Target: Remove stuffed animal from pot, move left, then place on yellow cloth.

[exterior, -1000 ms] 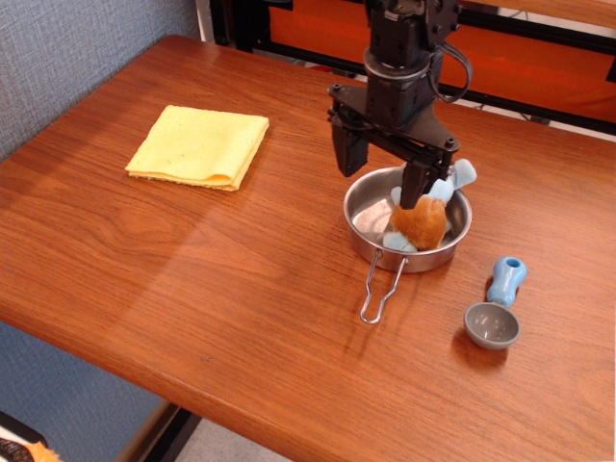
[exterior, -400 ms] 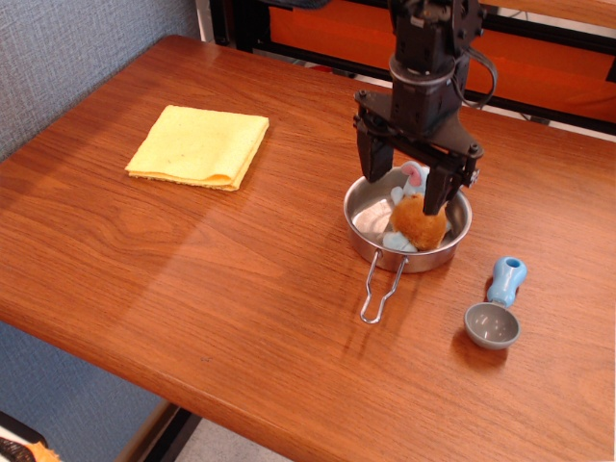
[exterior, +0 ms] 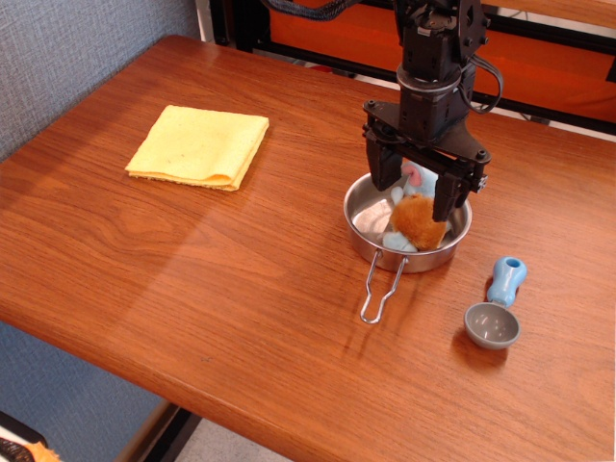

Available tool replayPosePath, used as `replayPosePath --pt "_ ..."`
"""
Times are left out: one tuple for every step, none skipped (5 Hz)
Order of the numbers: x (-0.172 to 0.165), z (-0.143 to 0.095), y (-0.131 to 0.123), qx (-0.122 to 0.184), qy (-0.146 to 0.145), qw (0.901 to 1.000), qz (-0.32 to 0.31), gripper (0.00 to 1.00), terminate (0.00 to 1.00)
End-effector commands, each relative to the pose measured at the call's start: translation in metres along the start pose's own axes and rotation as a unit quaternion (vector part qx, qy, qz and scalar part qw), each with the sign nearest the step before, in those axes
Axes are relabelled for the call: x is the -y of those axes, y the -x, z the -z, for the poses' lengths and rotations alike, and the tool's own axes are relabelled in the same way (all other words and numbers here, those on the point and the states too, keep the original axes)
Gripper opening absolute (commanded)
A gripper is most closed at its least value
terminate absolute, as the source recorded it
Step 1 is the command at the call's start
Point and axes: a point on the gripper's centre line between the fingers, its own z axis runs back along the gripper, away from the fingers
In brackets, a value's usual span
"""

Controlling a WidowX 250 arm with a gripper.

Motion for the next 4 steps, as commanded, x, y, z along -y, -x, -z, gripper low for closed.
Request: replayPosePath --pt "0.0009 -0.0008 -0.0028 -0.002 0.014 0.9997 -0.021 1.0 0.0" --pt "0.0015 0.0022 -0.0032 -0.014 0.012 0.9996 -0.021 1.0 0.0" --pt "0.0007 0.001 -0.0015 -0.014 0.009 0.9994 -0.029 1.0 0.0" --pt "0.0002 0.0016 -0.0011 -0.017 0.011 0.9995 -0.026 0.0 0.0"
